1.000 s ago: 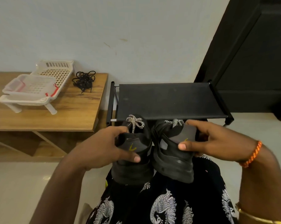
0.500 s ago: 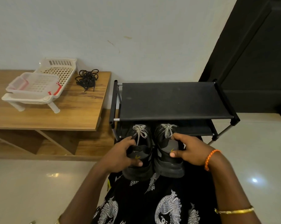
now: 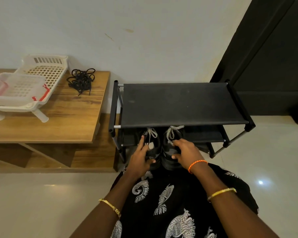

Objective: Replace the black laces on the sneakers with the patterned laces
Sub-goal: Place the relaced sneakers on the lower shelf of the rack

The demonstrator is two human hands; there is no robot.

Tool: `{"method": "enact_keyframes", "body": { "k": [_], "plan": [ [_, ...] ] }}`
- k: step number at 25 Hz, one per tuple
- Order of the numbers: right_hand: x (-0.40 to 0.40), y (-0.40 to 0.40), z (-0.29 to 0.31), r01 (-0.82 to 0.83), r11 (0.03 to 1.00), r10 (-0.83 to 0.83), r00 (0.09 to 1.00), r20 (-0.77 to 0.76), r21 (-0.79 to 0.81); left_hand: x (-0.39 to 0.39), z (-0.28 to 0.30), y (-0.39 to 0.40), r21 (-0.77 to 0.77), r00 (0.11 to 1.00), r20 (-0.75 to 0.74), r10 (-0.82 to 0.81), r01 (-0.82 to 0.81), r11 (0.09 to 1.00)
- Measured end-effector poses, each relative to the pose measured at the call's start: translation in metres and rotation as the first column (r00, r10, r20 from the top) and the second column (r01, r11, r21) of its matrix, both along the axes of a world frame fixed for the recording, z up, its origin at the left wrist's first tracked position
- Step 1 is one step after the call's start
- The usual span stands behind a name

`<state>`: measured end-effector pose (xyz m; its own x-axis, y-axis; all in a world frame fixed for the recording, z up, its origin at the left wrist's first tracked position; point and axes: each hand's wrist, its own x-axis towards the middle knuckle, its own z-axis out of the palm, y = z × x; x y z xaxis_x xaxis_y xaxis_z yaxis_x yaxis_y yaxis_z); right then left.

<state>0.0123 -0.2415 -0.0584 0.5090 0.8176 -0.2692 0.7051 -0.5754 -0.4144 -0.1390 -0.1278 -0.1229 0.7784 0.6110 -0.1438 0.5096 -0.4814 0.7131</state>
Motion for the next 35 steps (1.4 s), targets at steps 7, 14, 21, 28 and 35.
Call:
{"method": "enact_keyframes", "body": {
  "k": [7,14,21,28,35],
  "plan": [
    [0.004,0.024,-0.056,0.074,0.997,-0.074,0.997,0.014,0.013,0.021,-0.039,0.022,0.089,1.0,0.006,0.016,-0.016,0.996],
    [0.027,0.044,-0.082,0.18,0.978,-0.175,0.983,-0.057,0.106,0.036,-0.065,0.042,0.093,0.999,-0.013,0.037,-0.036,0.995],
    [0.033,0.054,-0.088,0.291,0.942,-0.277,0.955,-0.103,0.167,0.043,-0.064,0.064,0.029,0.997,-0.016,0.076,-0.075,0.997],
    [0.036,0.054,-0.088,0.355,0.913,-0.335,0.934,-0.127,0.201,0.043,-0.062,0.059,0.033,0.998,-0.032,0.063,-0.062,0.998],
    [0.041,0.059,-0.084,0.377,0.917,-0.359,0.922,-0.145,0.128,0.046,-0.056,0.056,0.053,0.996,-0.085,0.041,-0.036,0.998]
  ]
}}
